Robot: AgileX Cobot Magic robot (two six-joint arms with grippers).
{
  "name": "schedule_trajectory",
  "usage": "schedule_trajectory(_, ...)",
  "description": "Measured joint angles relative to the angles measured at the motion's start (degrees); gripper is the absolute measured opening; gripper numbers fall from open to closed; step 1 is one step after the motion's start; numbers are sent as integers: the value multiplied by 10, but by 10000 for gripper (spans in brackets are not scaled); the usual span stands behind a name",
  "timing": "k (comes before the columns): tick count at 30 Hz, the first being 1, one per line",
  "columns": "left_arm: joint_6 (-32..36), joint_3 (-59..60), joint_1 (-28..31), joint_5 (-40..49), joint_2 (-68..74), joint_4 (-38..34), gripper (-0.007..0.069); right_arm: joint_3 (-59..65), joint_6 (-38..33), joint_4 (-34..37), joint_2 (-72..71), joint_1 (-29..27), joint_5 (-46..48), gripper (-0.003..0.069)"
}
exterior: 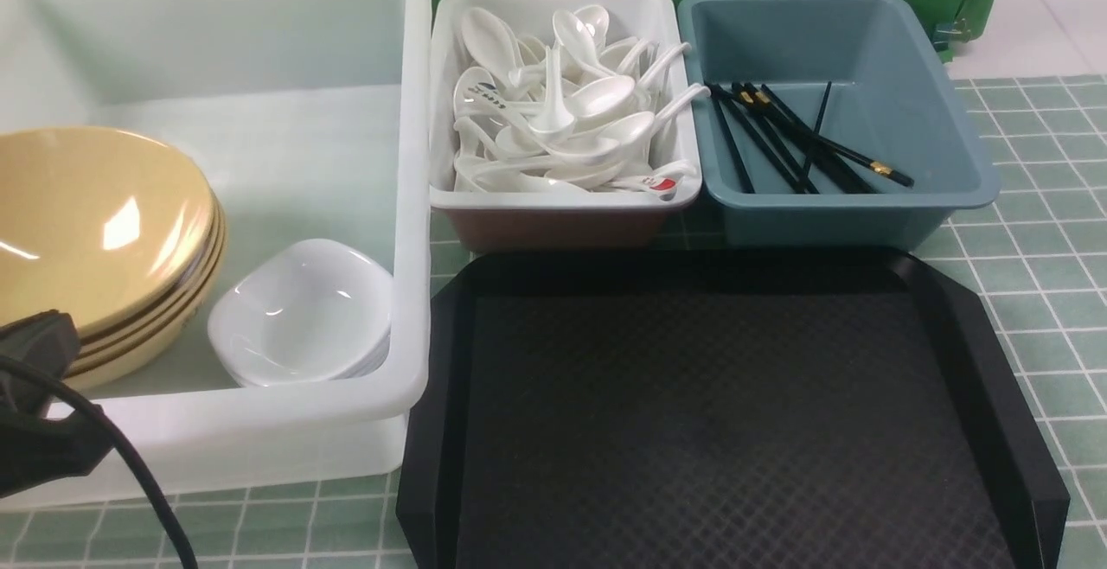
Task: On blue table put chopsticks spoon bowls plates into blue grey white boxes.
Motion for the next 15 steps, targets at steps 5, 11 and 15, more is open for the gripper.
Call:
schedule_trajectory(5,0,0,0,1,0,0,2,0,0,3,0,-19,81,45)
schedule_trajectory(11,0,0,0,1,0,0,2,0,0,15,0,-19,210,47)
schedule_trajectory(15,-1,0,0,1,0,0,2,1,0,21,0,-19,246,47)
